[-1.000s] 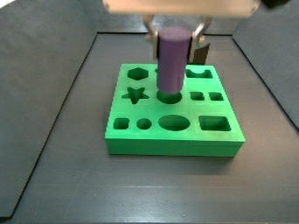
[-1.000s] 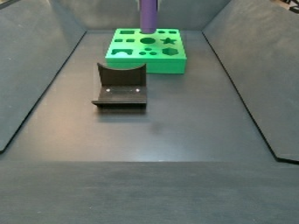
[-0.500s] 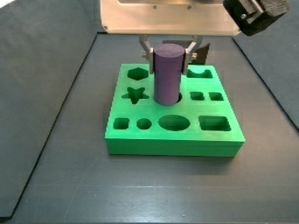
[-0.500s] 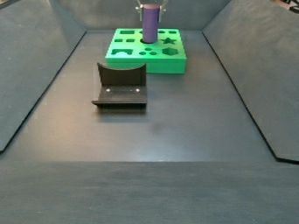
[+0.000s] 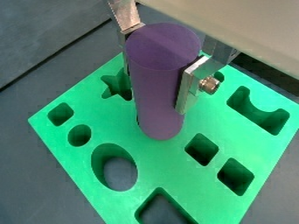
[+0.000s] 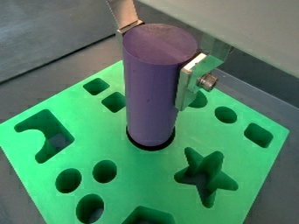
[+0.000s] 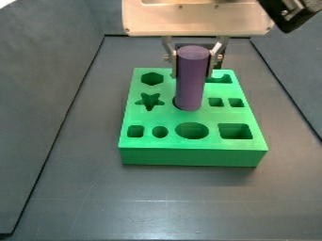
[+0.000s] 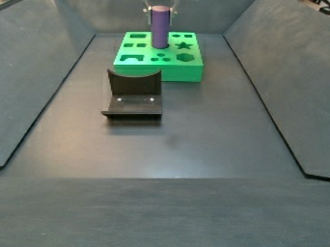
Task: Insert the round object.
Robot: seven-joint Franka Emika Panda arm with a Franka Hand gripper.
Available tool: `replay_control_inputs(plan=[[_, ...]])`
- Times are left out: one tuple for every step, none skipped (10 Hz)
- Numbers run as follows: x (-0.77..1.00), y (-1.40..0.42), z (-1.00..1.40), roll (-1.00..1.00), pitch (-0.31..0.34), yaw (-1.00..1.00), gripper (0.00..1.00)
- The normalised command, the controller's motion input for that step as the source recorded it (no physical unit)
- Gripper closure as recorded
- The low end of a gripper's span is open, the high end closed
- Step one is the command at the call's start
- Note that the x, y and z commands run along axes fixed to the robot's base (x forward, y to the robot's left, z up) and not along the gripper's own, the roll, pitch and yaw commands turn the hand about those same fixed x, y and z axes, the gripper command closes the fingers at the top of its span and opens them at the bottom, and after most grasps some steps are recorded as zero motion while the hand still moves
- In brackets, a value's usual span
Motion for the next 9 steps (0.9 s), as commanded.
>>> replay_control_inputs(plan=[[-0.03,0.07,-0.78,0.18,-0.061,0.21,1.00],[-0.08,0.17,-0.62,0.21,-0.020,0.17,1.00],[-0.15,0.14,-0.62,0.21,-0.026,0.18,1.00],[-0.20,0.11,-0.70,0.19,-0.059,0.20,1.00],[-0.11,0.03,-0.97,0.11,-0.096,0.17,1.00],[0.00,0.00,-1.00,0.03,-0.060,0.14,1.00],[0.00,0.00,-1.00,0.05,-0.083,0.11,1.00],[0.00,-0.01,-1.00,0.05,-0.106,0.08,1.00],[0.00,0.05,-0.60,-0.27,-0.124,0.00,1.00]])
